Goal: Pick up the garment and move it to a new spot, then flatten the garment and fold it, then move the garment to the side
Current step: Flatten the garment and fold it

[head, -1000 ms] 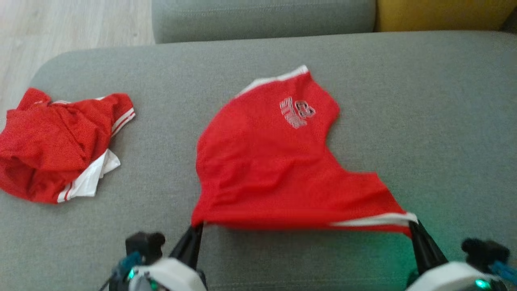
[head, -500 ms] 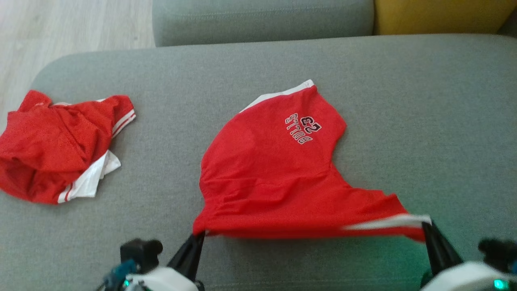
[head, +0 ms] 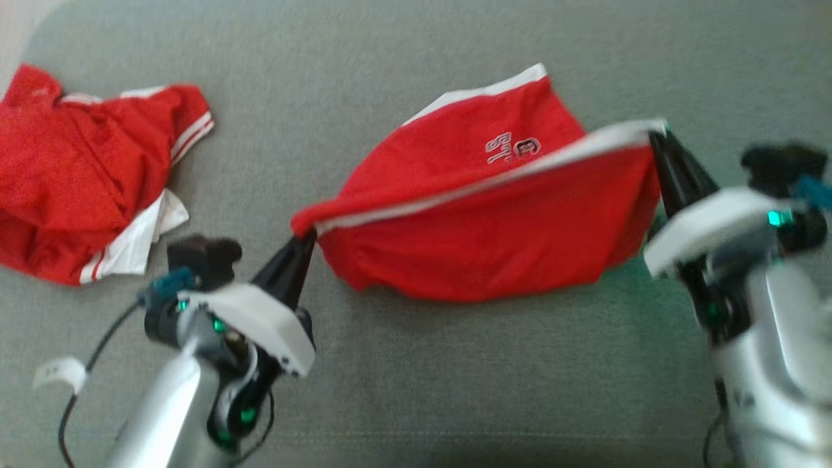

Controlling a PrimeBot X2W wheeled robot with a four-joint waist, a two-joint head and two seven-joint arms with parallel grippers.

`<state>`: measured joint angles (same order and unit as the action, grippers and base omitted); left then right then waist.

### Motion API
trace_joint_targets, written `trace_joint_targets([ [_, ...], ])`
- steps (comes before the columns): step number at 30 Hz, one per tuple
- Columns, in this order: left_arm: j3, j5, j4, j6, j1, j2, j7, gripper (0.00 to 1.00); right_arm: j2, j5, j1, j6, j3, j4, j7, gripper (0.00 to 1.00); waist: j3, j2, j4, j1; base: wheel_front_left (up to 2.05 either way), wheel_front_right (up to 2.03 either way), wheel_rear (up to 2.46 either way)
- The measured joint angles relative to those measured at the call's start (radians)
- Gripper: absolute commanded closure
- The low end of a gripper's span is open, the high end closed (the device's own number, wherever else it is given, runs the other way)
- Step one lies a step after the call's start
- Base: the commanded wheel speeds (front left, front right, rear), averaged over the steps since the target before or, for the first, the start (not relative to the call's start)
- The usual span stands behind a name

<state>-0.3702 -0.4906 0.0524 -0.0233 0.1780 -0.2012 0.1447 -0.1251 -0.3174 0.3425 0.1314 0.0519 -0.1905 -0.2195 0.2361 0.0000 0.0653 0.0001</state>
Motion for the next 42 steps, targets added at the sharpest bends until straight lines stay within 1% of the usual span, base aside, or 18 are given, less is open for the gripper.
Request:
trace_joint_targets([
  [4, 0.004, -0.008, 0.072, 0.022, 0.092, 0.018, -0.015, 1.00, -0.022, -0.013, 0.160, 0.000, 0.050, -0.134, 0.040, 1.00, 0.050, 0.0000, 0.023, 0.0001, 0.00, 0.00, 0.00],
  [9, 0.026, -0.023, 0.156, 0.035, 0.194, 0.046, -0.053, 1.00, -0.043, -0.035, 0.331, 0.000, 0.105, -0.309, 0.091, 1.00, 0.097, 0.0000, 0.060, 0.0001, 0.00, 0.00, 0.00],
  [11, 0.025, -0.025, 0.195, 0.051, 0.227, 0.059, -0.067, 1.00, -0.049, -0.037, 0.383, 0.000, 0.116, -0.378, 0.113, 1.00, 0.113, 0.0000, 0.077, 0.0001, 0.00, 0.00, 0.00],
  [12, 0.020, -0.031, 0.239, 0.064, 0.256, 0.075, -0.077, 1.00, -0.051, -0.045, 0.424, 0.000, 0.133, -0.443, 0.135, 1.00, 0.128, 0.0000, 0.093, 0.0001, 0.00, 0.00, 0.00],
  [18, -0.008, -0.034, 0.356, 0.090, 0.305, 0.114, -0.128, 1.00, -0.049, -0.064, 0.493, 0.000, 0.181, -0.617, 0.184, 1.00, 0.161, 0.0000, 0.121, 0.0000, 0.00, 0.00, 0.00],
  [19, -0.010, -0.037, 0.372, 0.096, 0.311, 0.116, -0.137, 1.00, -0.049, -0.068, 0.497, 0.000, 0.189, -0.637, 0.197, 0.79, 0.163, 0.0000, 0.123, 0.0001, 0.00, 0.00, 0.00],
  [20, -0.011, -0.045, 0.387, 0.102, 0.317, 0.118, -0.145, 0.91, -0.049, -0.074, 0.501, 0.000, 0.198, -0.656, 0.208, 0.20, 0.165, 0.0000, 0.123, 0.0001, 0.00, 0.00, 0.00],
  [21, -0.012, -0.049, 0.401, 0.104, 0.323, 0.118, -0.154, 0.91, -0.049, -0.082, 0.505, 0.000, 0.207, -0.671, 0.222, 0.20, 0.165, 0.0000, 0.123, 0.0001, 0.00, 0.00, 0.00],
  [22, -0.012, -0.049, 0.410, 0.105, 0.327, 0.119, -0.162, 0.53, -0.049, -0.089, 0.508, 0.000, 0.215, -0.682, 0.236, 0.00, 0.166, 0.0000, 0.122, 0.0000, 0.00, 0.00, 0.00],
  [23, -0.012, -0.049, 0.418, 0.110, 0.330, 0.120, -0.174, 0.00, -0.049, -0.096, 0.511, 0.000, 0.224, -0.691, 0.248, 0.00, 0.165, 0.0000, 0.120, -0.0001, 0.00, 0.00, 0.00],
  [30, -0.011, -0.049, 0.440, 0.110, 0.334, 0.122, -0.252, 0.00, -0.049, -0.127, 0.513, 0.000, 0.266, -0.712, 0.353, 0.00, 0.150, 0.0000, 0.108, -0.0001, 0.00, 0.00, 0.00],
  [33, -0.008, -0.032, 0.433, 0.083, 0.325, 0.120, -0.309, 0.00, -0.050, -0.137, 0.511, 0.000, 0.287, -0.695, 0.407, 0.00, 0.133, 0.0000, 0.100, -0.0001, 0.00, 0.00, 0.00],
  [36, -0.003, 0.004, 0.402, 0.040, 0.283, 0.115, -0.358, 0.00, -0.056, -0.137, 0.499, 0.000, 0.292, -0.653, 0.444, 0.00, 0.113, 0.0000, 0.091, -0.0001, 0.00, 0.00, 0.00],
  [39, 0.012, 0.039, 0.351, -0.003, 0.232, 0.107, -0.386, 0.00, -0.065, -0.109, 0.460, 0.000, 0.278, -0.583, 0.462, 0.00, 0.093, 0.0000, 0.080, -0.0001, 0.00, 0.00, 0.00],
  [42, 0.045, 0.076, 0.281, -0.041, 0.196, 0.100, -0.393, 0.00, -0.066, -0.067, 0.387, 0.000, 0.241, -0.506, 0.467, 0.00, 0.075, 0.0000, 0.064, -0.0001, 0.00, 0.00, 0.00],
])
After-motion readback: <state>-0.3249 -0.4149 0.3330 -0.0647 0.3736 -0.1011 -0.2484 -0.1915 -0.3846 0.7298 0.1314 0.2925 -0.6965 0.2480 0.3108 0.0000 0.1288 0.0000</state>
